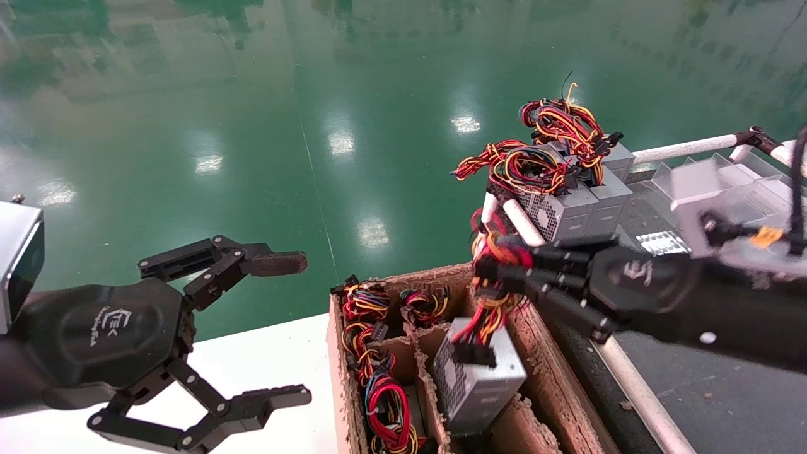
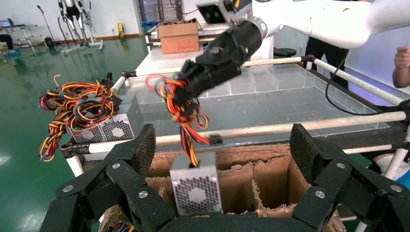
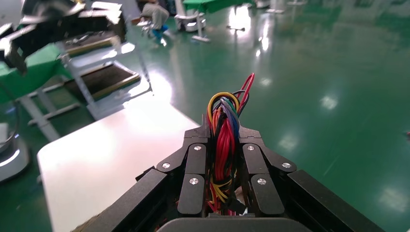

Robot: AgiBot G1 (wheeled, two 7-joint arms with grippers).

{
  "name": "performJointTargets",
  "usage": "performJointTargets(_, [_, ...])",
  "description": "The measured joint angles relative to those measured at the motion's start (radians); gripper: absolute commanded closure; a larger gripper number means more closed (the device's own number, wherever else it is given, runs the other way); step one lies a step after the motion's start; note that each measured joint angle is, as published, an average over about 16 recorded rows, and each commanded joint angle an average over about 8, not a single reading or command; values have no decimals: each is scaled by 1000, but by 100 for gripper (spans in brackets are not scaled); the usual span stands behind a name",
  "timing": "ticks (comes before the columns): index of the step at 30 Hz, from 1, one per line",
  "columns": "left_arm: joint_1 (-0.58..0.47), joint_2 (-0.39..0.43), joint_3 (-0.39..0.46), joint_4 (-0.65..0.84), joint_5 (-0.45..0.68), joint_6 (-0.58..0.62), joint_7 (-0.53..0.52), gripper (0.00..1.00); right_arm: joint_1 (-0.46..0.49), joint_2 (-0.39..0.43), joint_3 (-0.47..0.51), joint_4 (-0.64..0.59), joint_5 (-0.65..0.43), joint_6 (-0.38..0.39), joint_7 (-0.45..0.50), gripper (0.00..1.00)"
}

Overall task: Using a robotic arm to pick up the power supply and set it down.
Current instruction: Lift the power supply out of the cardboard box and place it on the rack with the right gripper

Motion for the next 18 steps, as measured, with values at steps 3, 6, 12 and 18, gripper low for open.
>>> performJointTargets(3, [0, 0, 0, 0, 0, 0, 0, 0, 9, 11, 16, -5, 13, 11, 0, 100])
performJointTargets(6, [0, 0, 0, 0, 0, 0, 0, 0, 23, 20, 32, -16, 24, 16, -4, 100])
performJointTargets(12, [0, 0, 0, 0, 0, 0, 0, 0, 67, 34, 59, -55, 39, 14, -23, 100])
performJointTargets(18, [0, 0, 0, 0, 0, 0, 0, 0, 123, 45, 76, -111, 42, -3, -50, 100])
